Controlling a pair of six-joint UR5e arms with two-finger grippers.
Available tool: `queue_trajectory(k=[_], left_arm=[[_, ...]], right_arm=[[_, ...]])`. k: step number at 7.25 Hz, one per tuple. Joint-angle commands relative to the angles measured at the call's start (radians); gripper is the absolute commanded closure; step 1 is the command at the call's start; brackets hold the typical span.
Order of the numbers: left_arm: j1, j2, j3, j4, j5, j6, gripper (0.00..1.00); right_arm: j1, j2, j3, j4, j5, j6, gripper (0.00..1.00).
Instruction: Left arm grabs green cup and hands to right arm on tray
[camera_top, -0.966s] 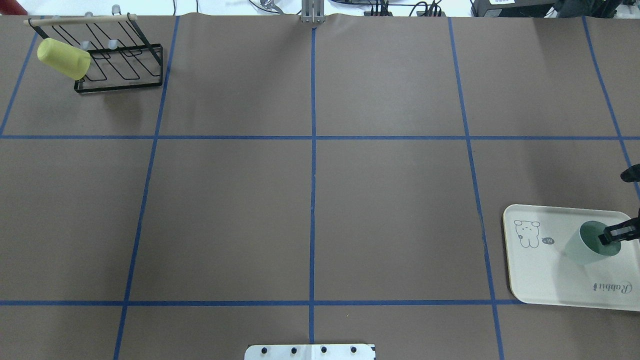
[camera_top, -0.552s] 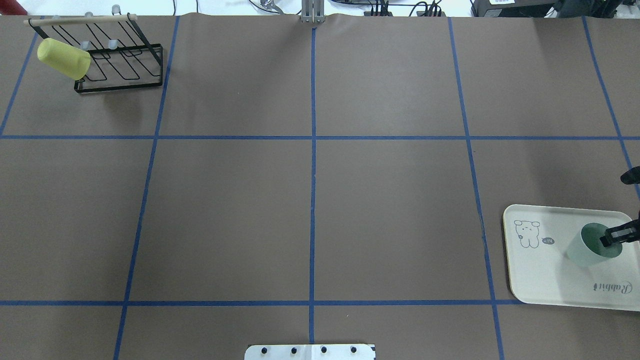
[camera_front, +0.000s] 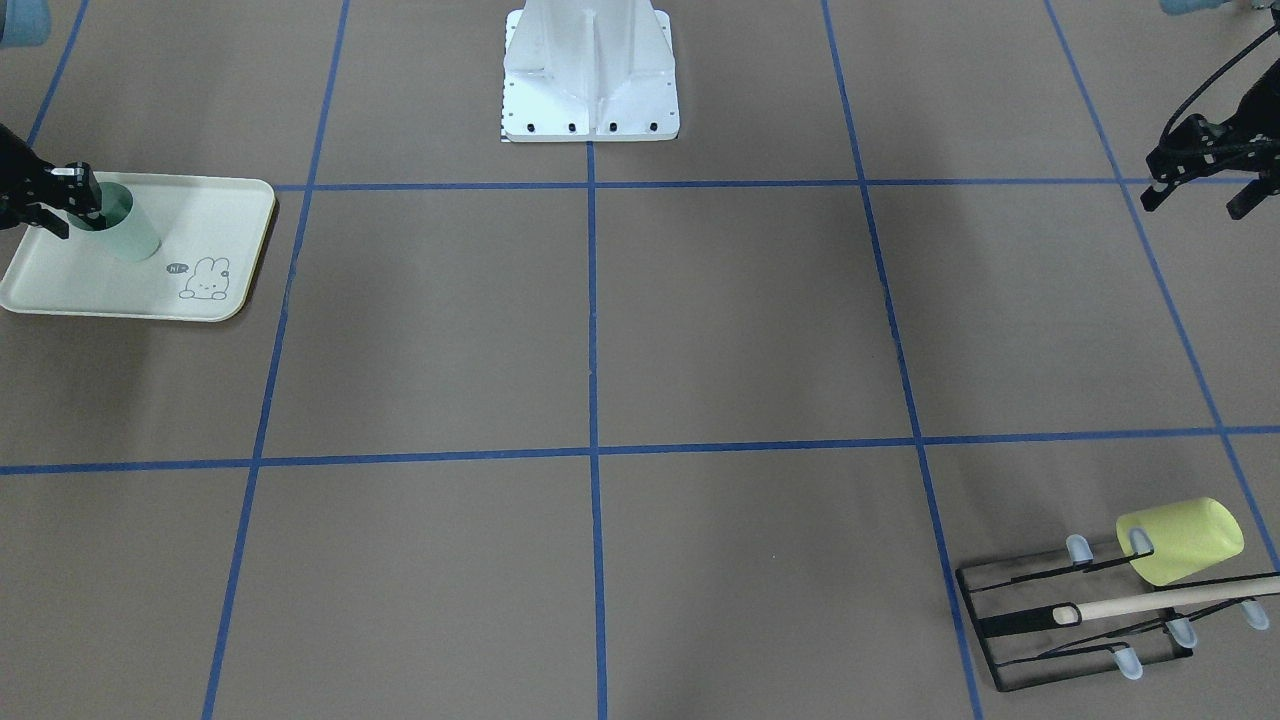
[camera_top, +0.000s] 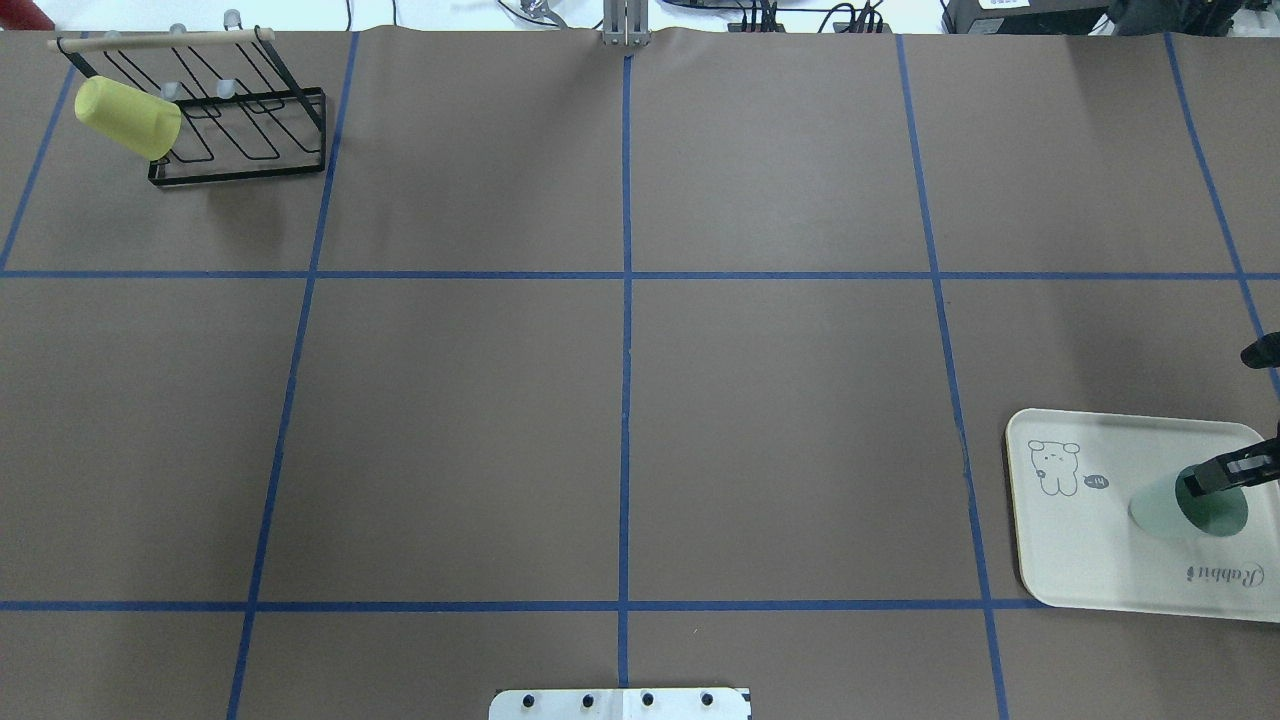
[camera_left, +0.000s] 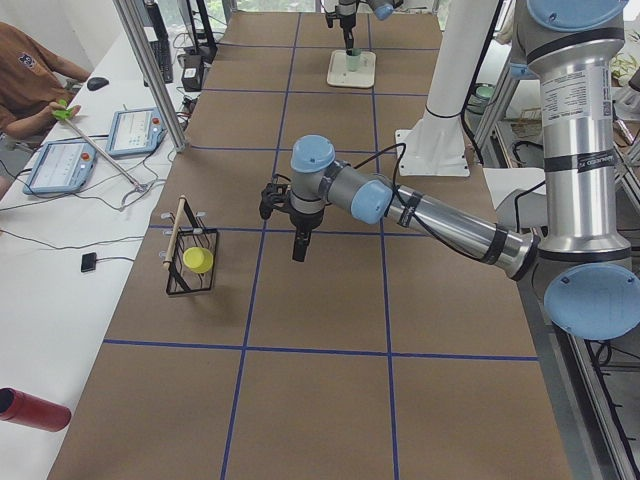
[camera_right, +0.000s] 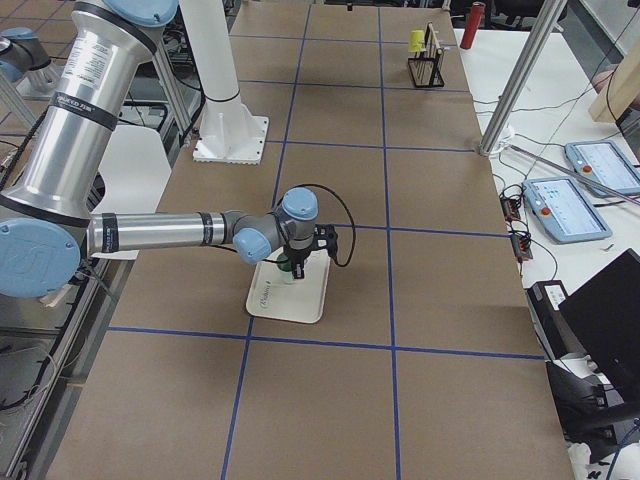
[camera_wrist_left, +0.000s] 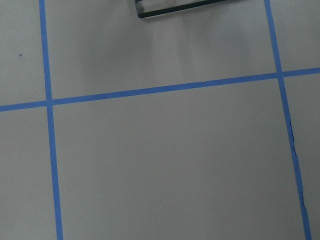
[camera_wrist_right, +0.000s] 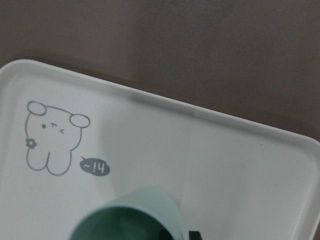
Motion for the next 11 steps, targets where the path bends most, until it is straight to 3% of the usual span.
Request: queue_trajectory(k=[1, 3, 5, 6, 7, 11], left_arm=[[-0.009, 0.005, -0.019, -0.001, -0.003, 0.01, 0.0], [-0.067, 0.061, -0.042, -0.001, -0.004, 0.14, 0.0], [-0.139, 0.129, -0.027, 0.002, -0.006, 0.276, 0.0], [-0.22, 0.135, 0.034, 0.002, -0.021, 0.374, 0.0], [-0.265, 0.164, 0.106, -0.004, -0.121, 0.419, 0.0], [-0.285, 0.174, 0.136, -0.003, -0.147, 0.409, 0.0]], right_arm=[[0.057, -0.008, 0.056, 0.001, 0.008, -0.002, 0.01], [0.175, 0.006, 0.064, 0.0, 0.014, -0.006, 0.01], [0.292, 0.003, 0.047, -0.008, 0.119, -0.031, 0.01], [0.33, -0.022, 0.039, -0.011, 0.129, -0.081, 0.01], [0.369, -0.033, 0.025, -0.011, 0.13, -0.125, 0.01], [0.42, -0.036, 0.004, -0.013, 0.121, -0.15, 0.01]])
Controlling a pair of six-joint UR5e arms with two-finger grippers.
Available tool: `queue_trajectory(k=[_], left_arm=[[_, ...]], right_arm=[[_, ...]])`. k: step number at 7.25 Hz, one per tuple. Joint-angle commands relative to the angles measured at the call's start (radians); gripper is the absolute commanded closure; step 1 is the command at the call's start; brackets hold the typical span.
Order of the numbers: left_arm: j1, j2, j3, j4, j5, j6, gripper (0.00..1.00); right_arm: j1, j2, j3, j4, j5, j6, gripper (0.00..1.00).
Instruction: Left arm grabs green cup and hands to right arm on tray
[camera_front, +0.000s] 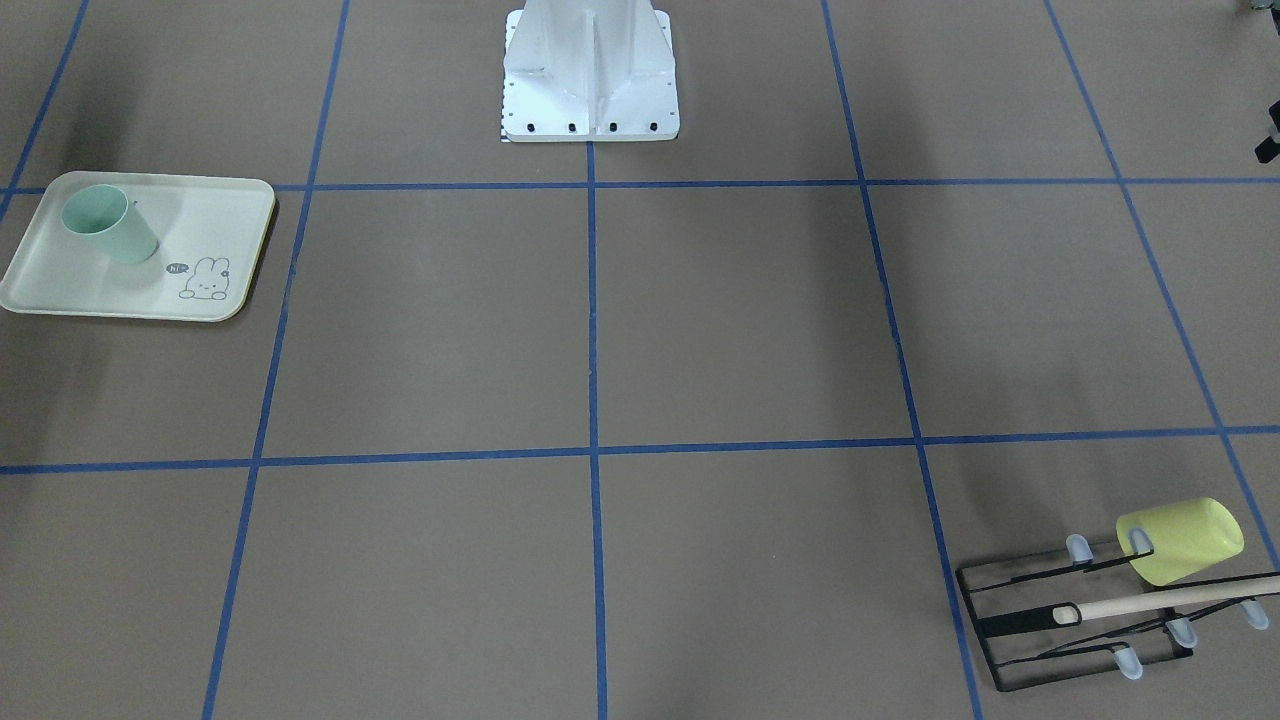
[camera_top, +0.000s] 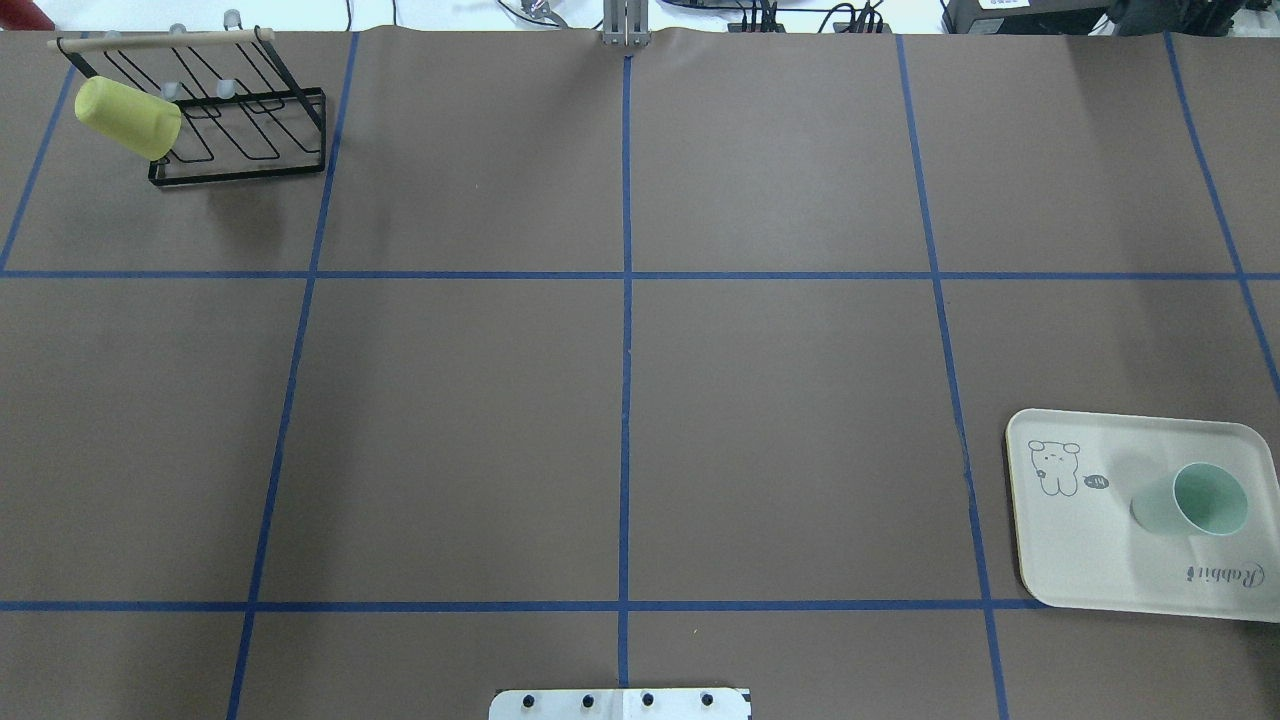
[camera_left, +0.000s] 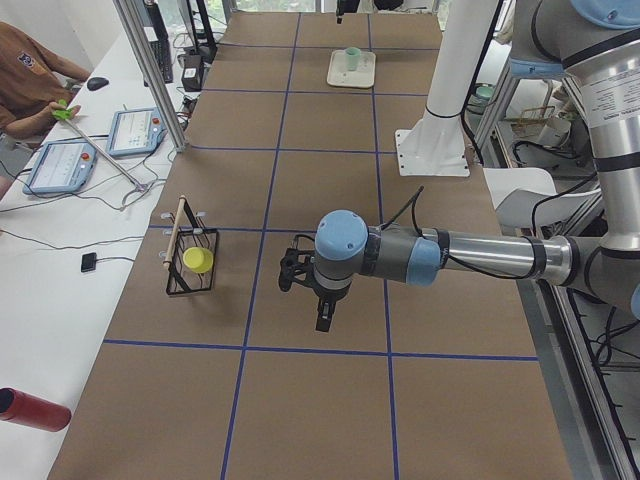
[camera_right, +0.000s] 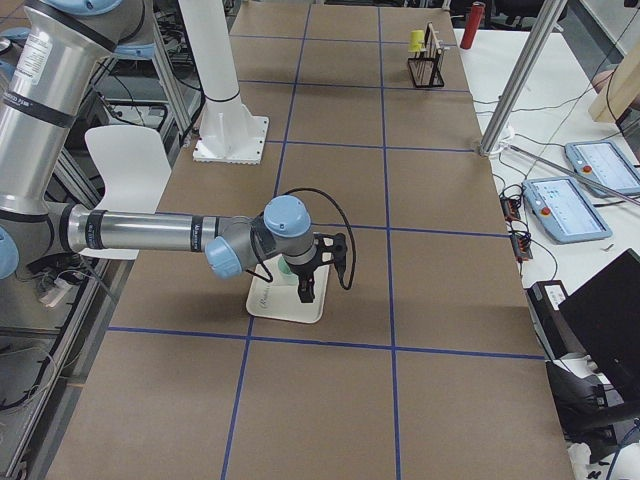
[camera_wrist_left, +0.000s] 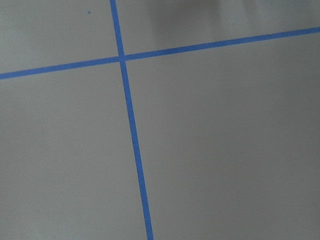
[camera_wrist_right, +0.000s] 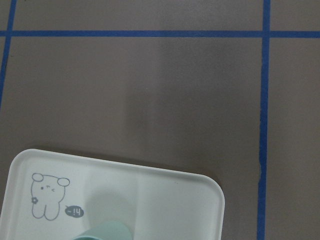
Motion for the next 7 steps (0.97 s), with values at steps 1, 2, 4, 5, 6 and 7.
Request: queue_trajectory(k=[1, 2, 4, 5, 6, 7], left_arm=[[-0.002, 0.002, 0.002, 0.001, 0.001, 0.0, 0.0], [-0.003, 0.002, -0.013, -0.001, 0.002, -0.009, 0.0], [0.0, -0.013, -0.037, 0.022, 0.04, -0.018, 0.0], [0.008, -0.03, -0.037, 0.102, 0.056, -0.02, 0.0], [0.009, -0.061, -0.034, 0.147, 0.057, -0.02, 0.0], [0.009, -0.072, -0.035, 0.174, 0.079, -0.019, 0.0]], right_arm=[[0.009, 0.002, -0.015, 0.0, -0.01, -0.004, 0.01], [0.004, 0.003, -0.035, 0.0, -0.013, -0.005, 0.01], [0.012, 0.008, -0.06, -0.051, -0.013, -0.112, 0.01], [0.033, 0.035, -0.06, -0.116, -0.012, -0.176, 0.01], [0.076, 0.06, -0.055, -0.217, -0.01, -0.264, 0.01], [0.117, 0.096, -0.048, -0.308, -0.01, -0.334, 0.01]])
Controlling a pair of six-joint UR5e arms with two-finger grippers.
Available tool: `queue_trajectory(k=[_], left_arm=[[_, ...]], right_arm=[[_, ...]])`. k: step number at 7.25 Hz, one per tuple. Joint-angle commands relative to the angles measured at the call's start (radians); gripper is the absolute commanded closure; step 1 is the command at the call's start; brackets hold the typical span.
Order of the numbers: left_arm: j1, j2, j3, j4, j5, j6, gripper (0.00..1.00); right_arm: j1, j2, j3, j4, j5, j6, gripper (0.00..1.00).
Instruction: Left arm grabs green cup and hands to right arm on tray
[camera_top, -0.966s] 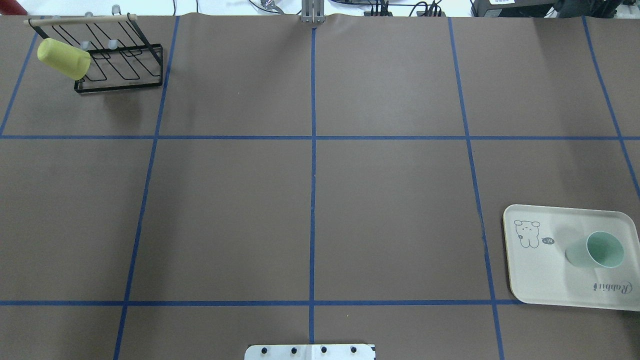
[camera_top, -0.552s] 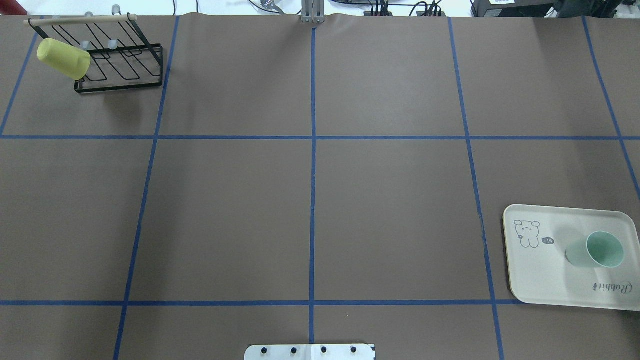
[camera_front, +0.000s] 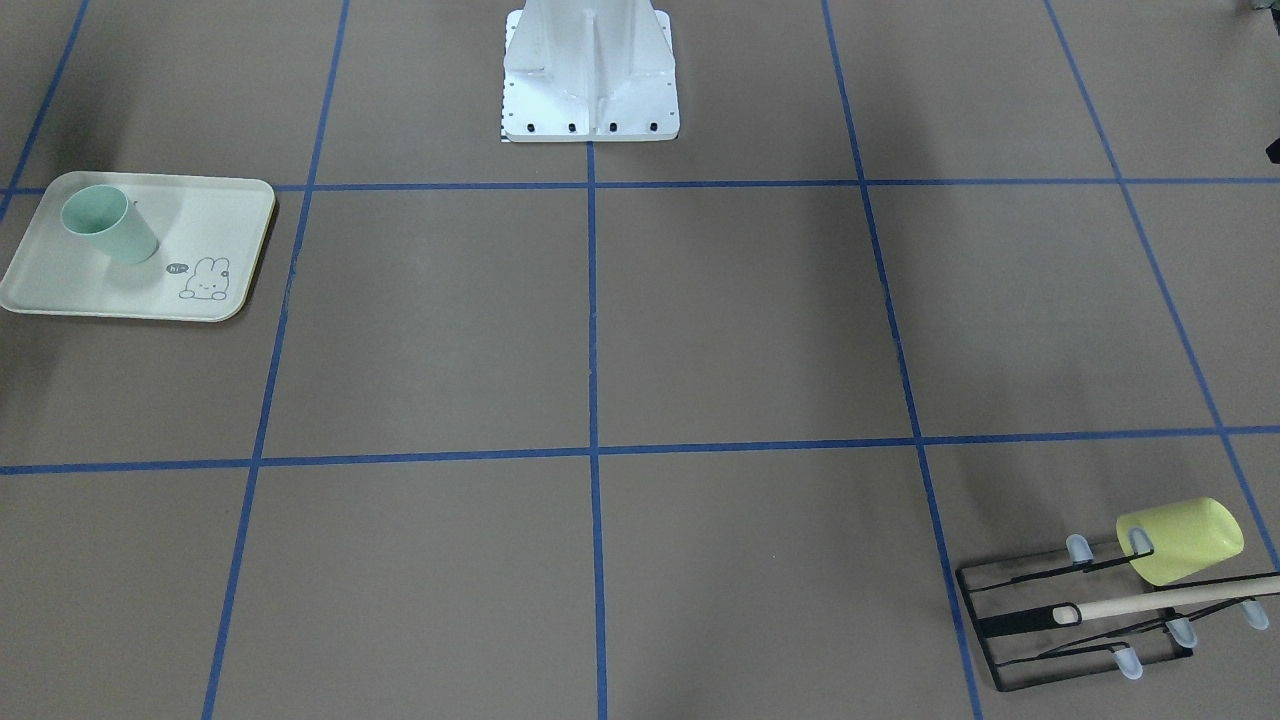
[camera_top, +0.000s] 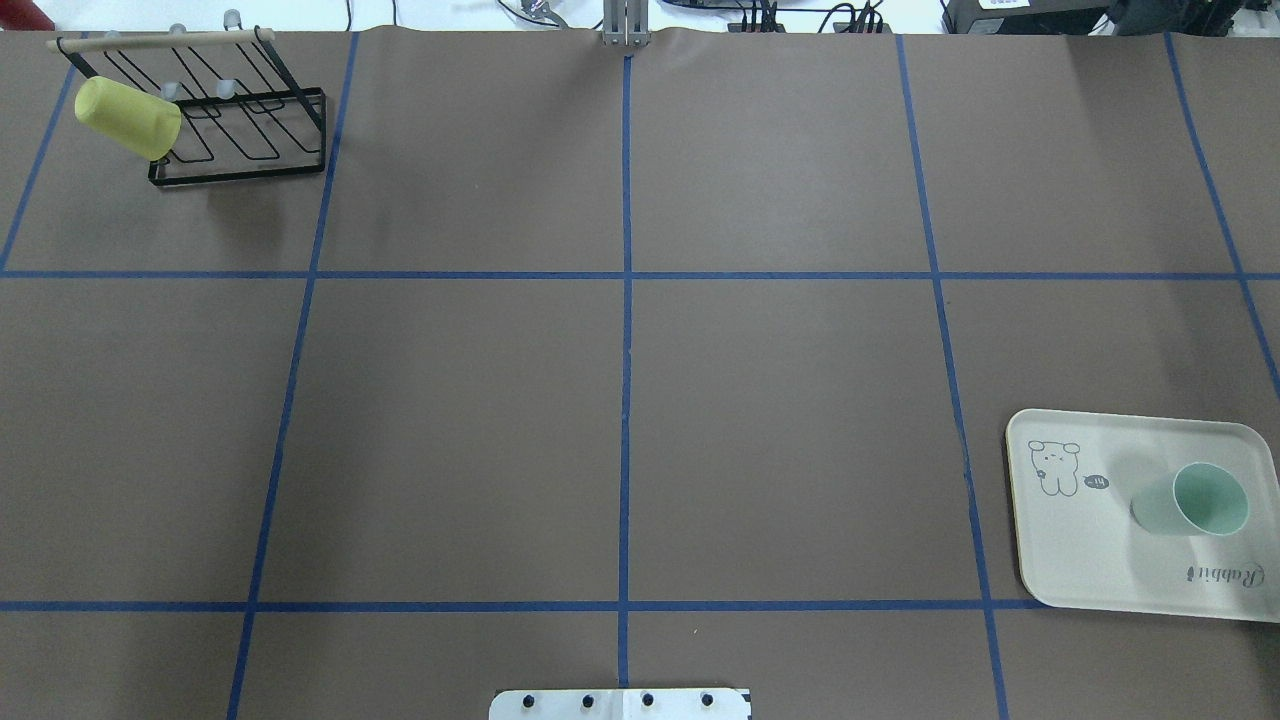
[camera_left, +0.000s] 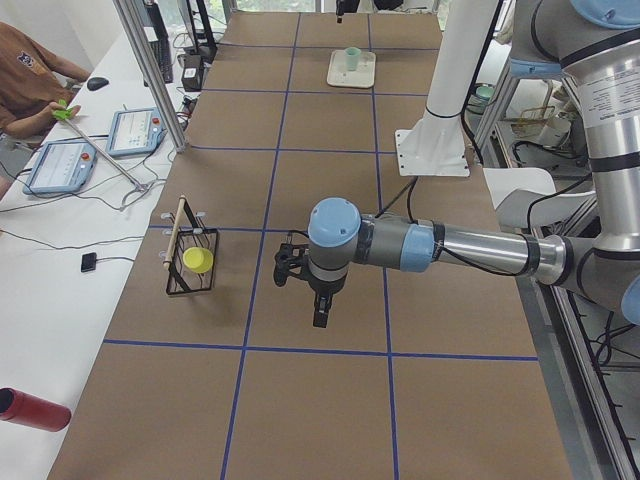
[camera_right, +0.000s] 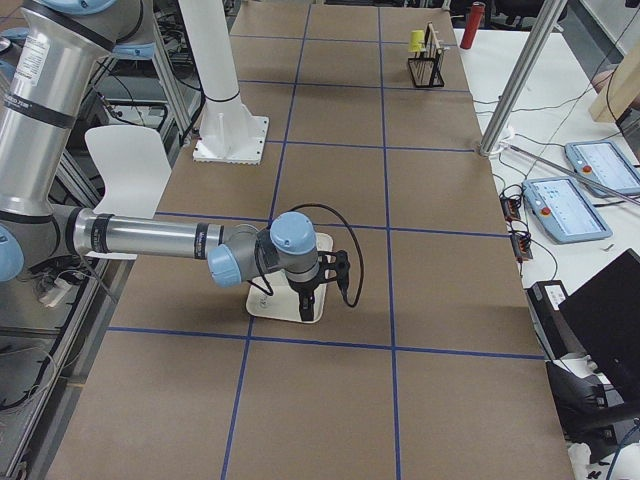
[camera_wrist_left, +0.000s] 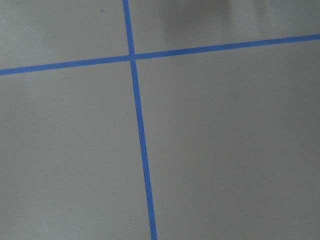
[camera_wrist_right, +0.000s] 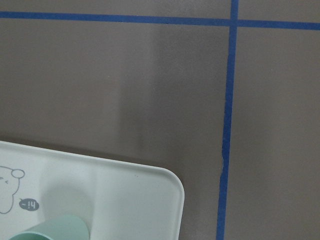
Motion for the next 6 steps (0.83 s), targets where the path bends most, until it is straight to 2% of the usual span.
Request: queue_trajectory(k=[1, 6], left_arm=[[0.002, -0.02, -0.007, 0.047, 0.023, -0.001, 0.0], [0.003, -0.049, 0.0, 0.039, 0.025, -0.001, 0.0]], right_arm=[[0.05, 0.054, 0.025, -0.147, 0.001, -0.097, 0.0], [0.058, 0.055, 0.036, -0.163, -0.016, -0.099, 0.01]])
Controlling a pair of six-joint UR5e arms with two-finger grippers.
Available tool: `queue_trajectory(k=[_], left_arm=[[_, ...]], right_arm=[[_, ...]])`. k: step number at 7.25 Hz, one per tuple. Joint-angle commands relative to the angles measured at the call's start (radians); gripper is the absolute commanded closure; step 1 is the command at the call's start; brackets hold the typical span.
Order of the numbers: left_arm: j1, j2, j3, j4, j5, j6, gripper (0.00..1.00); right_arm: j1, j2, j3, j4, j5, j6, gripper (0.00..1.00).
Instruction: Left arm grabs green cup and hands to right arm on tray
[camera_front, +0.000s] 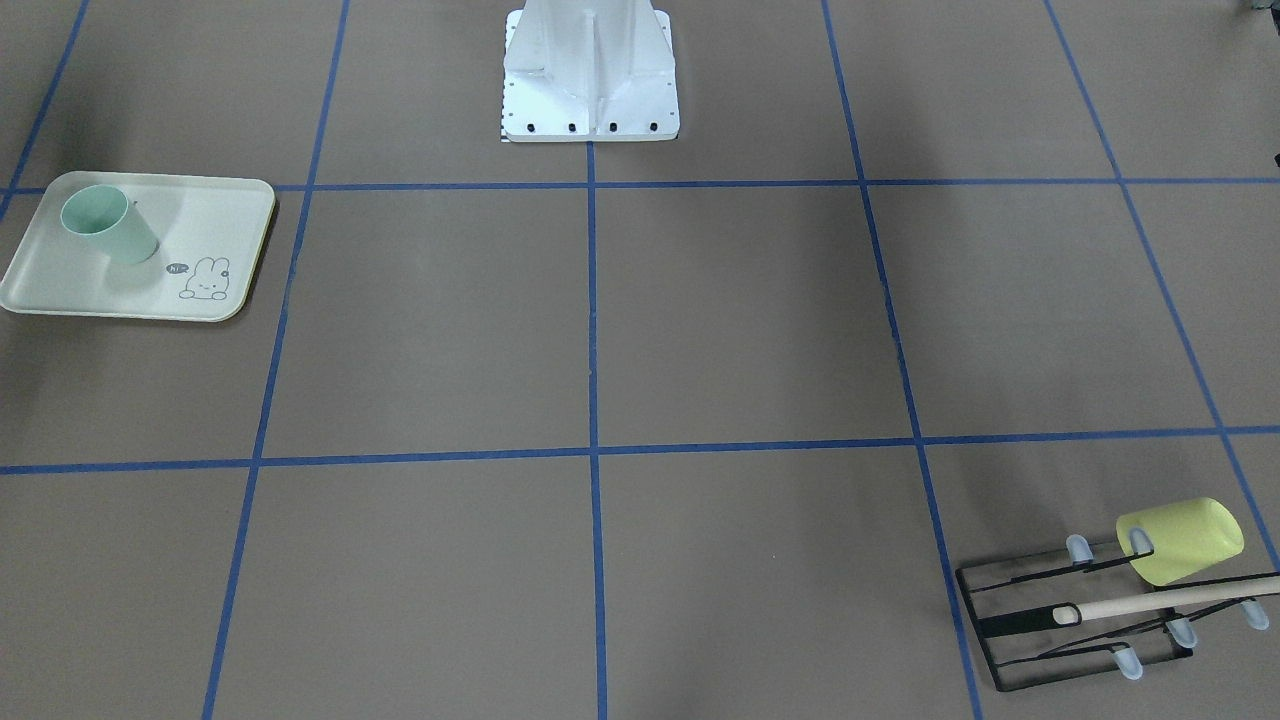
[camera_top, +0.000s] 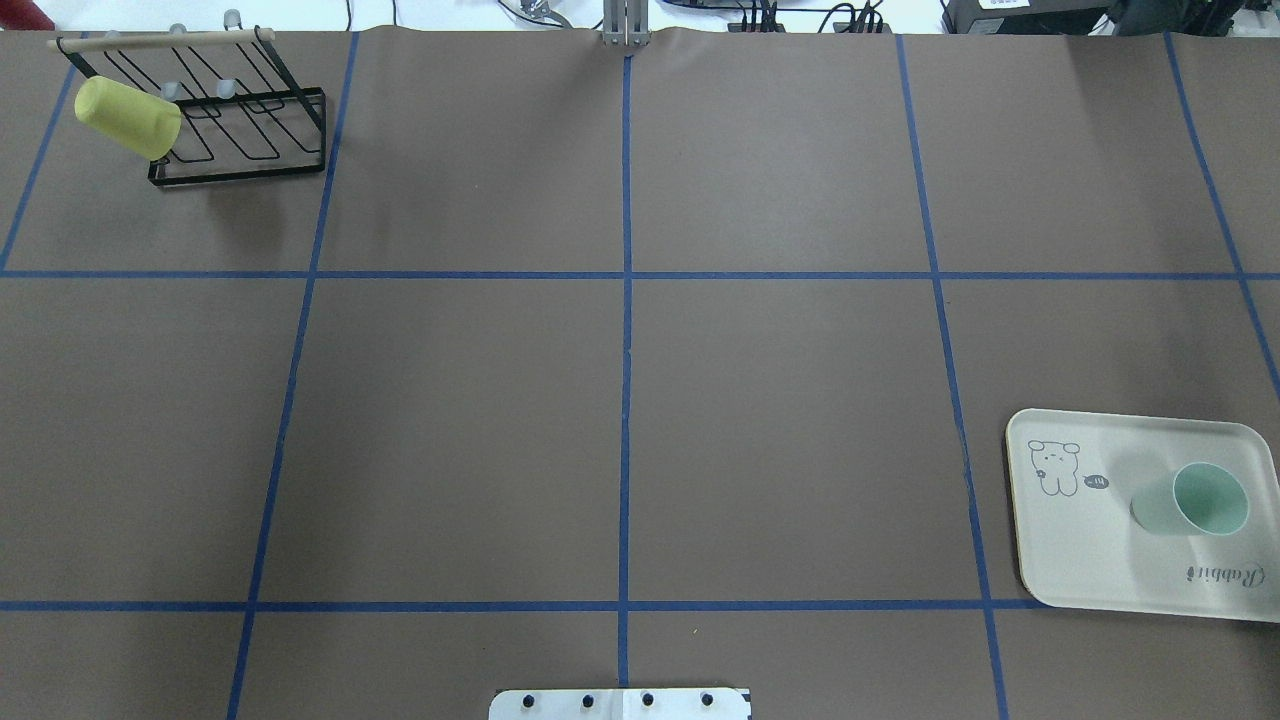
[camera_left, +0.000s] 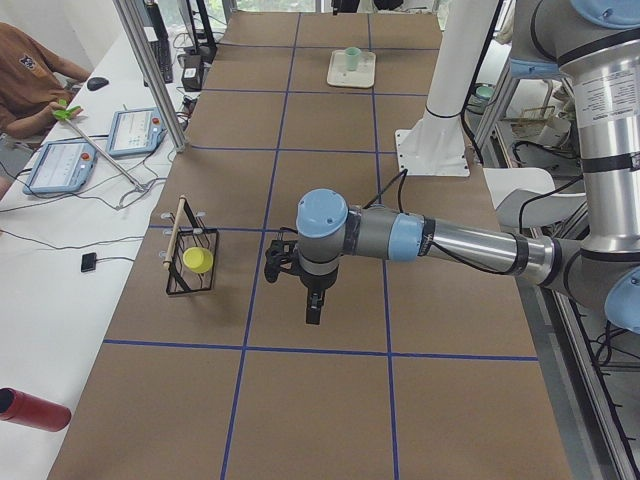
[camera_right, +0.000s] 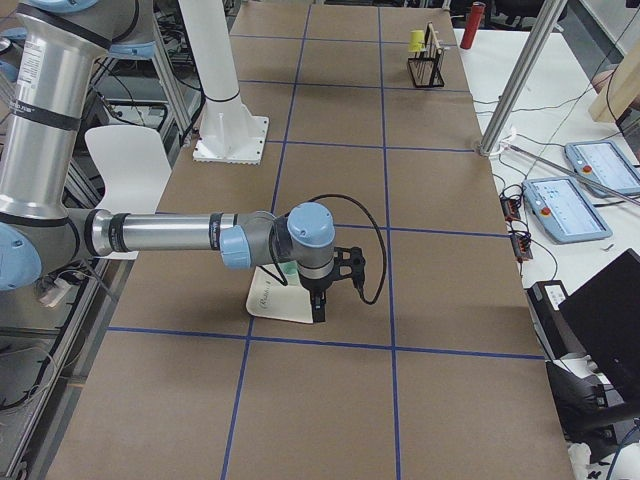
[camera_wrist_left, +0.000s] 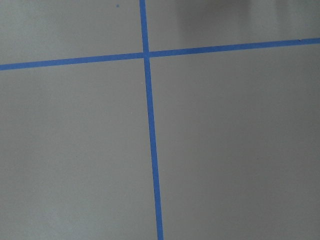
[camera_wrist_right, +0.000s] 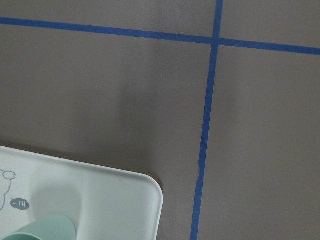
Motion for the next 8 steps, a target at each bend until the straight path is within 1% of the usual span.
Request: queue_trajectory(k=[1, 8], left_arm=[[0.0, -0.013, 0.002, -0.002, 0.0, 0.002, 0.0], [0.0, -0.017, -0.009, -0.002, -0.001, 0.003, 0.0]], right_arm=[[0.004, 0.0, 0.004, -0.001, -0.003, 0.0, 0.01], [0.004, 0.004, 0.005, -0.001, -0.003, 0.011, 0.0]])
